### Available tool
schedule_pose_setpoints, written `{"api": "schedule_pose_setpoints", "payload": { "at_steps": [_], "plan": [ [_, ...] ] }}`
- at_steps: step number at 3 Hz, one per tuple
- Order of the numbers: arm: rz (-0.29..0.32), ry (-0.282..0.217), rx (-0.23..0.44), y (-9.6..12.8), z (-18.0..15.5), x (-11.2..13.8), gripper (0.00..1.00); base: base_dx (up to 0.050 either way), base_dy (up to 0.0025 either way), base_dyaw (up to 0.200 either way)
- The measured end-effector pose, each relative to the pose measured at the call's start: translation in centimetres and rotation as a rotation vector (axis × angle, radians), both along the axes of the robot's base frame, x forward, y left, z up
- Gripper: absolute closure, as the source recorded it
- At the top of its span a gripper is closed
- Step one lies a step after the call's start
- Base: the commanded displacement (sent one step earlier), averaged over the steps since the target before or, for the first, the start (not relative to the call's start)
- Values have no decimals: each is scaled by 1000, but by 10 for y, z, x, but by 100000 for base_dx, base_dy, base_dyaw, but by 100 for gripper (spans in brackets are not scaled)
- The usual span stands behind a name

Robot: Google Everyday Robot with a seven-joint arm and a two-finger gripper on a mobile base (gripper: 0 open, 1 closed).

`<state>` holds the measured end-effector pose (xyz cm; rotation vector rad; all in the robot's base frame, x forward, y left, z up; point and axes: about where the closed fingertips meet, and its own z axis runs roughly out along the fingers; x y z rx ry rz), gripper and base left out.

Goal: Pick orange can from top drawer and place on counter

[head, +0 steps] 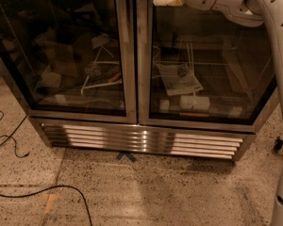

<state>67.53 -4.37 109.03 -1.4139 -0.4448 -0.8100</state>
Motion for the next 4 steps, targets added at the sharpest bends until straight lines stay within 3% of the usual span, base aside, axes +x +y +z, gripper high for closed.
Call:
{"api": "schedule_pose_setpoints", "payload": {
  "at_steps": [1, 2, 4],
  "plan": [
    [0, 5, -3, -17, 7, -20, 0, 0, 0, 0],
    [-49, -5, -8, -36, 14, -49, 0, 0, 0, 0],
    [-180, 38, -64, -62, -12, -103, 0, 0, 0, 0]
  ]
}}
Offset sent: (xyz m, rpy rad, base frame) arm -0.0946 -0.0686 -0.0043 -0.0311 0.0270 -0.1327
